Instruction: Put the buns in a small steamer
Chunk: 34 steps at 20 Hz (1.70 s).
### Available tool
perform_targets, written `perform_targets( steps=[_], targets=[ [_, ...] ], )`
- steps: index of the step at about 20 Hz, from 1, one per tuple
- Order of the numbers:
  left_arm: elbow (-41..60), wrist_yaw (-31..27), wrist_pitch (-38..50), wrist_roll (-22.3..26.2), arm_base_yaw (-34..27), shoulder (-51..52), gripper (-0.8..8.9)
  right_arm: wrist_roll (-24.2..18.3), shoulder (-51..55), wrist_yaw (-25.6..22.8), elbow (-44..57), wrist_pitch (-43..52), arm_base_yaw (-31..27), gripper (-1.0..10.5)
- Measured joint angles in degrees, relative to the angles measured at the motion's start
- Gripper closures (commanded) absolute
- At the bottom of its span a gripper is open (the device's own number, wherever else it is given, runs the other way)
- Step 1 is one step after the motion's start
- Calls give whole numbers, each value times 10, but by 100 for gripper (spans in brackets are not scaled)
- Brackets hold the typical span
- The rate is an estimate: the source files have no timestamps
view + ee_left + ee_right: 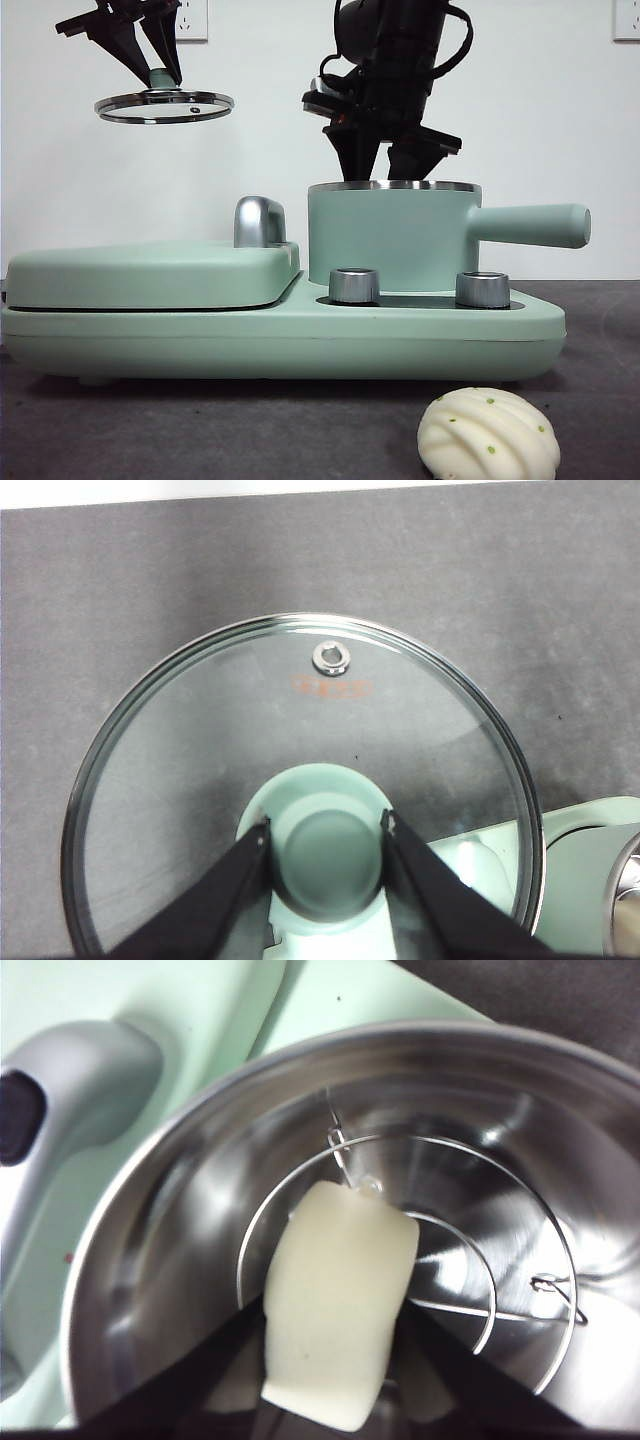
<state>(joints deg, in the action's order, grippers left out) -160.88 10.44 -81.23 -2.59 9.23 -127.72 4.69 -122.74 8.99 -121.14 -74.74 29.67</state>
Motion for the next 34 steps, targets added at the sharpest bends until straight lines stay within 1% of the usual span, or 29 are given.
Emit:
perform_targets(
  steps=[2, 3, 6, 7, 10, 13, 16, 19, 24, 28, 31, 34],
  targets=[
    [0, 0, 0, 0, 0, 0, 791, -1, -1, 0, 0, 1, 0, 728],
    [0, 0, 0, 0, 0, 0, 791, -2, -1, 0, 0, 3, 0, 704],
    [0, 0, 0, 0, 0, 0, 791, -3, -1, 0, 0, 8, 0, 524],
    [0, 0, 0, 0, 0, 0, 791, -3, -1, 0, 0, 11, 0, 501],
    [0, 0, 0, 0, 0, 0, 791, -3, -2, 0, -22, -11, -1, 499],
    [0, 0, 0, 0, 0, 0, 791, -3, -2, 0, -89, -22, -2, 500],
    [0, 0, 0, 0, 0, 0, 791, -3, 31, 0, -89, -22, 1, 499],
    [0, 0, 0, 0, 0, 0, 791, 1, 115, -1, -17, -22, 15, 493],
    [0, 0, 0, 0, 1, 0, 791, 2, 337, 0, 189, -22, 45, 482],
    [0, 0, 0, 0, 5, 0, 791, 2, 471, -1, 362, -22, 84, 481],
    [0, 0, 0, 0, 10, 0, 791, 2, 533, 0, 472, -22, 121, 481],
    [0, 0, 0, 0, 14, 0, 791, 6, 549, 0, 555, -22, 149, 481]
  ],
)
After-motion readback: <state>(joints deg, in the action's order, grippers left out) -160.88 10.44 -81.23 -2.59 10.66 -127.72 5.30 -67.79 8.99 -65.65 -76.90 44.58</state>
